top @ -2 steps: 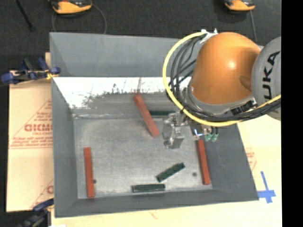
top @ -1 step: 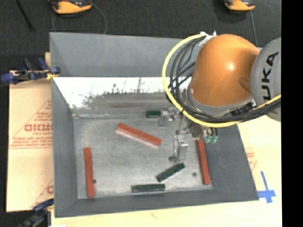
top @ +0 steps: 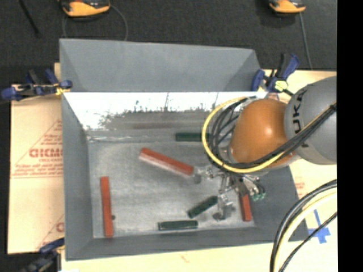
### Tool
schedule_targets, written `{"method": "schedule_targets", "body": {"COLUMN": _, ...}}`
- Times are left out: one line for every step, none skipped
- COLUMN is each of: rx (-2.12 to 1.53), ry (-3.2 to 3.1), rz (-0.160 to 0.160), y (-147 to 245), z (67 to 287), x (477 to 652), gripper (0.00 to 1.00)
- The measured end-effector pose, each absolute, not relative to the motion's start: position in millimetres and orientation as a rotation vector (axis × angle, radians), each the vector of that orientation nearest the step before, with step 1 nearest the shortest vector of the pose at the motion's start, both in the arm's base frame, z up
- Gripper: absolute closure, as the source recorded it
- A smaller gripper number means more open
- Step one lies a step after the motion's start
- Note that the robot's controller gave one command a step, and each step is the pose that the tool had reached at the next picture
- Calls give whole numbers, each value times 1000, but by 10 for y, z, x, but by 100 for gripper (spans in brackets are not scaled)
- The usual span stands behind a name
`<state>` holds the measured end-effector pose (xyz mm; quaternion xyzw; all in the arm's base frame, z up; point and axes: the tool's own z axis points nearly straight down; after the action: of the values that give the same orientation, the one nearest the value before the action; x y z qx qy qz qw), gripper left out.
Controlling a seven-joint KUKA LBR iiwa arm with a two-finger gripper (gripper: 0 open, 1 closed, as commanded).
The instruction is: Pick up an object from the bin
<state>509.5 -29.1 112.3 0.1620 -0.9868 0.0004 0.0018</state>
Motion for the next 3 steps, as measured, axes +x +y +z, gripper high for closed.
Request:
{"method": "schedule_targets", "body": {"rx": 541, "ry": -3096, "rz": -2, "y": -318, "z": 684, "x": 4942, "gripper": 0}}
{"method": "schedule_targets", "body": {"rx": 546, "ry": -3098, "rz": 1, "y": -320, "z": 707, "x": 4953, "gripper": 100}}
{"method": "schedule_targets", "body": {"rx": 533, "ry": -3108, "rz": 6, "y": -405, "z": 2321, "x": 5127, "gripper": 100}}
